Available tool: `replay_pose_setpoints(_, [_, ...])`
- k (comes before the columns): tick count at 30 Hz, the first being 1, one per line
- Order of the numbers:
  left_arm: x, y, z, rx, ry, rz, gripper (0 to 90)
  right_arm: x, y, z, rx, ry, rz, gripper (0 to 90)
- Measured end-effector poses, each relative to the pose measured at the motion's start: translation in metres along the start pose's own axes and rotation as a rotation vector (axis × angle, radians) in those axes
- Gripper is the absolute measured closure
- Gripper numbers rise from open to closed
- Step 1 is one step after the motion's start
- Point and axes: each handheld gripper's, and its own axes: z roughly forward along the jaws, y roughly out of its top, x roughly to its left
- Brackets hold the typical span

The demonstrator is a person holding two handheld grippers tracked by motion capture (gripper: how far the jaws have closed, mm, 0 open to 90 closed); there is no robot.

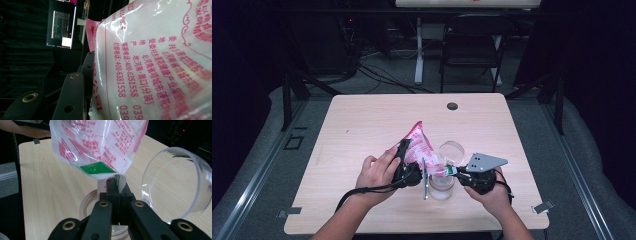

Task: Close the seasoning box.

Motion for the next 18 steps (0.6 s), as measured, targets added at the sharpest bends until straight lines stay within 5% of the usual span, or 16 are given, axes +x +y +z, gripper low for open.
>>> replay_pose_setpoints(18, [0.0007, 0.0020, -0.0006, 0.005, 0.001, 0.004, 61.5, -0.0001, 0.0002, -0.0010, -0.007, -0.004, -0.002, 90.0])
